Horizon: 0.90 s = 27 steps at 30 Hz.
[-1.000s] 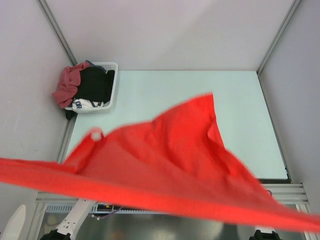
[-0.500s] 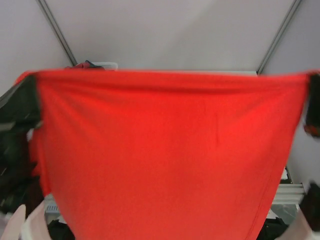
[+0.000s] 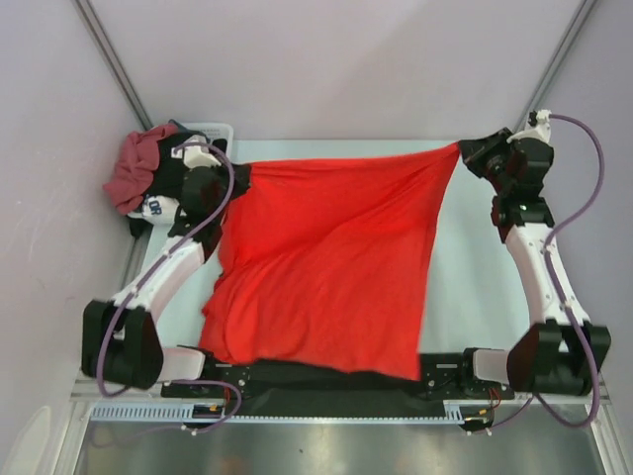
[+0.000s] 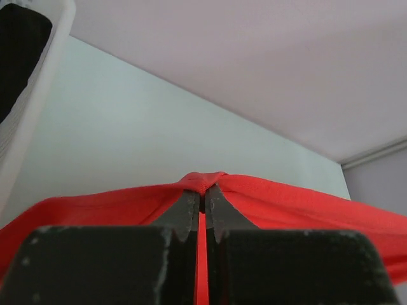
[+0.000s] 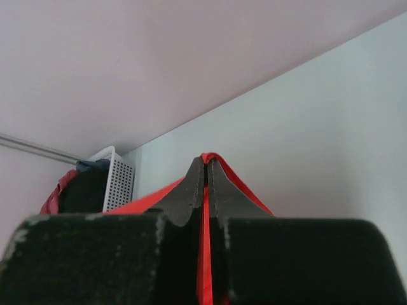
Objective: Fold and stack the tank tops
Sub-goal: Flatten the tank top out
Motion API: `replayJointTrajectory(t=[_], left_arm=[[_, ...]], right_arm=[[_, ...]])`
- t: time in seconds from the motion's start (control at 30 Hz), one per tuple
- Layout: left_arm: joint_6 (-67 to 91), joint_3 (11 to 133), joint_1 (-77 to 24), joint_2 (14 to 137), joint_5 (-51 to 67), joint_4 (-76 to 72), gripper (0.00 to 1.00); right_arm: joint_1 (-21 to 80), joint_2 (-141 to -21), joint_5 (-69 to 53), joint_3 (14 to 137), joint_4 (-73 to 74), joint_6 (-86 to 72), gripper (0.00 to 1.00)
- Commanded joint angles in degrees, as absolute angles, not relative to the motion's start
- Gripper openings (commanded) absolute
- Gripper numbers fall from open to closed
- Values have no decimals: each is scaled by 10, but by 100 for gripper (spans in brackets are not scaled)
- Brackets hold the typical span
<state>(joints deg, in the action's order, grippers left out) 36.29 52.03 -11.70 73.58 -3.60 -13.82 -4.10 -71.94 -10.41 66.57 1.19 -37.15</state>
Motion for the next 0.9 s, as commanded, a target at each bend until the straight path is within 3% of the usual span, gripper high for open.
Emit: replayJointTrajectory(t=[0.0, 0.13, 0.33, 0.53, 0.7, 0.87], left_arm=[[398, 573, -120, 820, -68, -296, 0], [399, 731, -120, 984, -48, -264, 0], [374, 966, -115, 1220, -56, -192, 0], [350, 1160, -101, 1341, -57, -134, 0], [343, 1162, -95, 1323, -37, -126, 0], [346, 983, -94, 1139, -28, -207, 0]], right_arm=[[-43, -812, -73, 699, -159, -393, 0], [-47, -970, -90, 766, -185, -400, 0], [-65, -1226, -184, 1000, -184, -442, 0], [-69, -1339, -227, 1109, -186, -462, 0], [-71, -1293, -235, 1057, -228, -463, 0], [-72, -1167, -264, 927, -271, -464, 0]])
